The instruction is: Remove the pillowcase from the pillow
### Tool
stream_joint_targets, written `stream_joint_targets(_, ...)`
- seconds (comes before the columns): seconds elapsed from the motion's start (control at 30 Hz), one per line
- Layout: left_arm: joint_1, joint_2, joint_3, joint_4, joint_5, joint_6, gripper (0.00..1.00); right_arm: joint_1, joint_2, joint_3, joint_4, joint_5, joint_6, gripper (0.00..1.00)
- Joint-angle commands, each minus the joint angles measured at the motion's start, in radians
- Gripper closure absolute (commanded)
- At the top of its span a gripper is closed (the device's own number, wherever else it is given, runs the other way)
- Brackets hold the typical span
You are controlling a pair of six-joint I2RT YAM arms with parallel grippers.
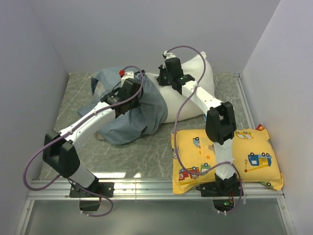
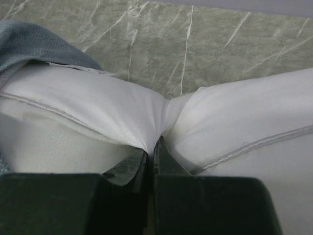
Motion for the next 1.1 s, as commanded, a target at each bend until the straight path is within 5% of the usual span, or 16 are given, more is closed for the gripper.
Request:
stream_joint_targets(0.0, 0.051, -0.065, 0.014, -0.046, -0.102, 0.013, 0.99, -0.015, -0.052, -0.050, -0.075, -0.009, 0.021, 1.00)
stream_joint_targets(0.13, 0.227, -0.186, -0.072, -0.020, -0.004, 0.001, 1.00, -0.044, -0.075, -0.098, -0.044, -0.004, 0.019, 1.00)
stream_joint_targets(0.33, 0.724, -0.391, -0.265, 0.058, 0.220, -0.060, 1.00, -0.086, -0.084, -0.121, -0.021, -0.013, 0.021, 1.00)
stream_joint_targets(0.43, 0.859, -0.387, -0.348, 0.114, 0.395, -0.086, 0.99, -0.103, -0.086, -0.103, -0.033, -0.027, 0.018, 1.00)
stream_joint_targets(0.53, 0.860, -0.347, -0.376, 0.154, 0.510, -0.093, 0.99, -0.095, -0.107, -0.081, -0.048, -0.039, 0.006, 1.00)
stream_joint_targets(0.63, 0.851, -0.326, -0.404, 0.193, 0.553, -0.108, 0.99, -0.078, -0.158, -0.078, -0.059, -0.024, -0.014, 0.86)
stream_joint_targets(0.77, 0.826, -0.317, -0.395, 0.195, 0.541, -0.100, 0.99, -0.037, -0.236, -0.080, -0.085, 0.011, -0.051, 0.39)
stream_joint_targets(0.9, 0.815, -0.310, -0.393, 0.209, 0.552, -0.099, 1.00, 0.061, -0.330, -0.110, -0.076, 0.066, -0.088, 0.18)
stream_joint_targets(1.07, 0.791, -0.286, -0.376, 0.227, 0.546, -0.102, 0.99, 0.294, -0.287, -0.063, -0.108, 0.118, -0.188, 0.07)
